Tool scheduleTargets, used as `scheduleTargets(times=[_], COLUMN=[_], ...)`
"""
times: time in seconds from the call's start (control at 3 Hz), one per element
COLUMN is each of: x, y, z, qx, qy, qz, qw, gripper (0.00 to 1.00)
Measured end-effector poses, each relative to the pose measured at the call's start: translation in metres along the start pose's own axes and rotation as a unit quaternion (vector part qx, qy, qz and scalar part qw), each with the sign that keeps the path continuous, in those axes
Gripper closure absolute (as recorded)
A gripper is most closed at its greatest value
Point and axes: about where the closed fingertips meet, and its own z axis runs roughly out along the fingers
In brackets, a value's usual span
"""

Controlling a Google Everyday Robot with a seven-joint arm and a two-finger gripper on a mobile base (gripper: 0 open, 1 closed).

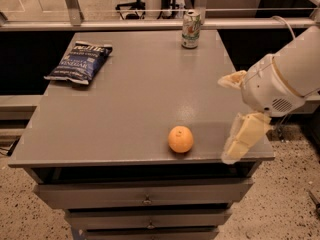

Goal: Move orange near blue chip bag

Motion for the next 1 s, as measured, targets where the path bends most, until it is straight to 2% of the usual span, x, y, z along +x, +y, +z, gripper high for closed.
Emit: scheduleTargets(times=[0.33,0.67,1.0], x=[-0.021,-0.033,-0.037], y=[0.005,0.010,0.013], z=[0.026,0.052,0.070], qx=[-0.010,-0.016,-0.018], qy=[-0.071,-0.120,-0.153], qz=[-0.003,-0.002,0.006], qw=[0.9974,0.9926,0.9881], gripper=[0.00,0.00,0.00])
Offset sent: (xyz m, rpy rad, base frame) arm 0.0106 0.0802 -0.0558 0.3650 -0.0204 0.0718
